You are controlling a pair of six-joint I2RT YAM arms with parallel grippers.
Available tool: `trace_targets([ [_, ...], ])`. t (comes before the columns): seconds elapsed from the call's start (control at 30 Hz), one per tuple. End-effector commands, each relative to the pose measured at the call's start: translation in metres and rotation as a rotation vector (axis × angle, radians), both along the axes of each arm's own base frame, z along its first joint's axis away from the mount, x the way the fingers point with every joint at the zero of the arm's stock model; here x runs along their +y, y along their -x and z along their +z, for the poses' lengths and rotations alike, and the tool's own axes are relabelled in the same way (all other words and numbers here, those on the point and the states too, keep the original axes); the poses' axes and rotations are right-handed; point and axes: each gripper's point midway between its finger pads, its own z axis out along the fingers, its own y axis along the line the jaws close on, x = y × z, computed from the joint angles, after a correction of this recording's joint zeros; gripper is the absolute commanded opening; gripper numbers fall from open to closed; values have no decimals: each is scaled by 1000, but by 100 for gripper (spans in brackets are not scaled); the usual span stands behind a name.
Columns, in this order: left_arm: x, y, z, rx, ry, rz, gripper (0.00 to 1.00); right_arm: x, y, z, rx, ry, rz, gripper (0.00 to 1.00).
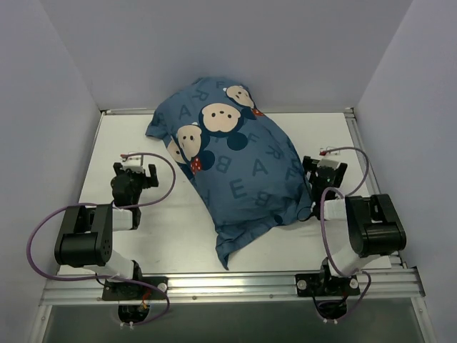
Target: Remove the pillowcase from the pillow
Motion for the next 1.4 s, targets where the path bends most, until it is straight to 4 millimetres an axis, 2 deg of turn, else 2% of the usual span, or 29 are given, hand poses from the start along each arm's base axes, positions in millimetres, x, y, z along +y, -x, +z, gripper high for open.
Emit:
trace_targets([
  [0.0,2,-9,18,-55,7,14,94,-15,-30,85,-110,-93,-118,100],
  [0.07,2,-9,19,-56,7,14,94,-13,-41,118,-107,-182,-92,100],
  [0.13,2,-9,18,-55,7,14,94,9,-59,152,-58,-262,56,94],
  [0.2,2,-10,18,-55,9,13,94,44,-66,150,55,-319,209,85],
  [0.23,1,-9,18,-55,12,9,94,63,-82,168,60,-326,266,84],
  [0.27,3,-9,20,-61,16,9,94,76,-85,169,95,-326,299,84],
  [0.3,5,-7,20,-27,22,13,94,101,-78,158,191,-313,358,84],
  [0.33,14,-8,20,9,57,72,94,116,-88,166,206,-300,395,85],
  [0.37,26,-29,53,-7,72,114,94,130,-81,156,277,-294,424,88],
  [0.4,34,-19,21,229,78,146,94,145,-80,157,293,-291,467,90],
  [0.43,41,-26,29,295,42,139,94,171,-77,149,332,-309,547,91],
  [0.47,47,-53,79,258,31,114,94,183,-78,153,340,-322,581,93],
  [0.5,47,-39,52,441,21,97,94,194,-77,151,351,-336,610,93],
  [0.57,46,-40,67,490,9,62,94,223,-76,140,395,-369,657,93],
  [0.7,8,-19,102,552,74,-151,94,280,-63,110,498,-401,792,94],
  [0.8,-5,-1,111,592,106,-213,94,317,-48,77,603,-455,884,94],
  [0.83,-5,2,115,594,107,-210,94,322,-45,61,643,-470,887,90],
  [0.87,-4,5,117,600,103,-206,94,326,-42,57,658,-500,896,76],
  [0.9,-3,12,118,615,100,-201,94,324,-40,51,672,-514,885,65],
  [0.93,-2,14,121,612,89,-201,94,322,-41,55,655,-526,875,40],
  [0.97,-1,16,124,613,84,-199,94,319,-47,63,614,-538,870,25],
  [1.0,-1,22,126,622,83,-197,94,303,-51,61,606,-575,815,9],
  [1.03,2,23,131,614,79,-193,94,291,-54,80,560,-595,791,0],
  [1.1,2,29,138,607,78,-195,94,263,-71,108,450,-643,739,0],
  [1.13,3,30,143,597,78,-197,94,226,-82,133,364,-689,665,0],
  [1.2,3,33,150,584,75,-201,94,182,-89,175,246,-705,594,0],
  [1.23,2,34,154,576,72,-203,94,140,-99,193,188,-698,501,0],
  [1.33,3,35,164,552,62,-205,94,77,-103,249,72,-541,361,0],
  [1.37,3,35,166,549,60,-209,94,72,-100,287,29,-489,351,0],
])
